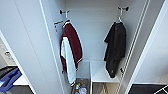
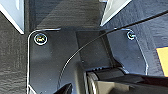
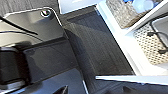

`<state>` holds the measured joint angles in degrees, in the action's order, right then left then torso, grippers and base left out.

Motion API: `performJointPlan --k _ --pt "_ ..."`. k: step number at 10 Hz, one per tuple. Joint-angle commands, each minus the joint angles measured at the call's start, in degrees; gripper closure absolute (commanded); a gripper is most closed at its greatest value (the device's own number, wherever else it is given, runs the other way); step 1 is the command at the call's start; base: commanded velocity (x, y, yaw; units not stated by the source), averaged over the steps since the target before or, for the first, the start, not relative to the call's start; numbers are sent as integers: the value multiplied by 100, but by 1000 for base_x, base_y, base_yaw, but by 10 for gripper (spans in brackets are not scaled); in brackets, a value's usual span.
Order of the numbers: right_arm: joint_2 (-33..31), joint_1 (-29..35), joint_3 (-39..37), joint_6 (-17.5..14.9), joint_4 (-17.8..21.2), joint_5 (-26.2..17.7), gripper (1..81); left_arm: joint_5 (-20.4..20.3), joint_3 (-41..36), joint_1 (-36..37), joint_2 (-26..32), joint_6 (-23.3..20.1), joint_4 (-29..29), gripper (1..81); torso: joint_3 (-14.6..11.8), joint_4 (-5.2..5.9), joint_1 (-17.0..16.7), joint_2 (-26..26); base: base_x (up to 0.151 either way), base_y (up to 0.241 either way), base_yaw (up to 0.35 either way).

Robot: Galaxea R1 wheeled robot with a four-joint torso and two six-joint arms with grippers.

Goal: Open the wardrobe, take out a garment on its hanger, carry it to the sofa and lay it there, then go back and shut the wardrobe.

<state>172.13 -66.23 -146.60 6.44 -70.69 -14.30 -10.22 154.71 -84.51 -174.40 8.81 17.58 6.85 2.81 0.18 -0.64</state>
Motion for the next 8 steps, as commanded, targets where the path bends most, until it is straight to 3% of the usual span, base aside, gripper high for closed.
performJointPlan --k 1,5,8 --pt "393 1027 -131 -37 -935 -800 10 248 -2 219 10 -46 43 10 -2 0 0 0 0 0 0" --pt "895 1441 -95 -2 -1666 -1294 10 257 -2 236 10 -46 44 10 0 0 0 0 0 0 0" --pt "984 1810 -95 260 -1728 -2014 10 248 -2 236 -16 -55 53 10 0 0 0 0 0 0 0"
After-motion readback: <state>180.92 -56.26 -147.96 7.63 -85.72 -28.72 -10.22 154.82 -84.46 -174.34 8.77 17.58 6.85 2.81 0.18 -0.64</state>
